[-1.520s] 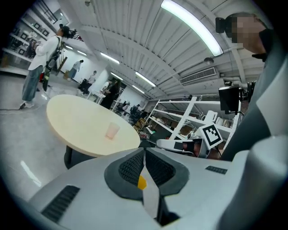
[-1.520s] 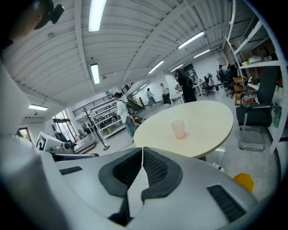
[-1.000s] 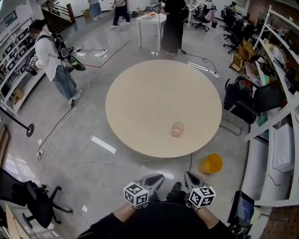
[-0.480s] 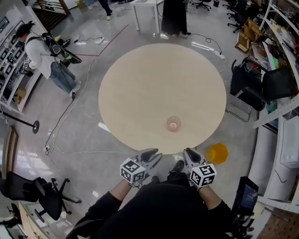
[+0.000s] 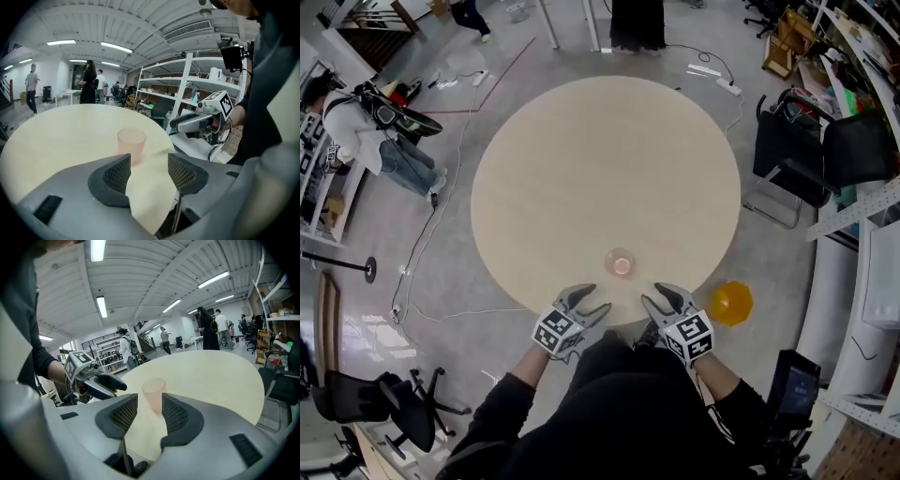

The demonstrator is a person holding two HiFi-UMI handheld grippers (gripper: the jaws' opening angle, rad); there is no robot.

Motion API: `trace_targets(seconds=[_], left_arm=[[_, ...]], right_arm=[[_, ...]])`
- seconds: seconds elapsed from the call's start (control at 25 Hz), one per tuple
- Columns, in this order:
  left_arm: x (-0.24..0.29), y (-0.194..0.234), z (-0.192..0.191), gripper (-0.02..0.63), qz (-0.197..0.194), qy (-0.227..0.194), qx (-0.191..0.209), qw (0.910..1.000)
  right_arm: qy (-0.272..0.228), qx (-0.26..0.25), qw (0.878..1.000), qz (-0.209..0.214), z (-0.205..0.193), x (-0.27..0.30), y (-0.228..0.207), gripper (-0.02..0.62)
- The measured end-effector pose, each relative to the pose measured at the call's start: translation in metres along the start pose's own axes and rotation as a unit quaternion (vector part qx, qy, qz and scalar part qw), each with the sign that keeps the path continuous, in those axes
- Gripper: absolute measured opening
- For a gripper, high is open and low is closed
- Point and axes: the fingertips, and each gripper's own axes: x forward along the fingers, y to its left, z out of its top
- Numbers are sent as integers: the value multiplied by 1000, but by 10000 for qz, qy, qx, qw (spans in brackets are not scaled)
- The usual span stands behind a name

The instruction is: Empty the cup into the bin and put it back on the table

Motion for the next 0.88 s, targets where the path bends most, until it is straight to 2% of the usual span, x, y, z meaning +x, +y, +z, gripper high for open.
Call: trace_targets(seconds=[0.16,0.36,0.52,0.76,0.88], left_arm=[[13,34,-7,260,-51,346,148,9993],[32,51,-15,278,-333,705,314,9965],[58,75,5,281,-431,623,645,9950],[74,81,-9,282,-628,690,699,9932],[81,79,-3,282,-816,709,870,9903]], right_arm=[[177,-60,9997,155,-5,18,-15,160],[452,-80,9989,120,-18,32,-25,221],[605,-450,9971,60,-16,56,-46,229],[764,-689,9943,282,-30,82,-41,242],[852,-781,9924,415,-32,95,-41,242]])
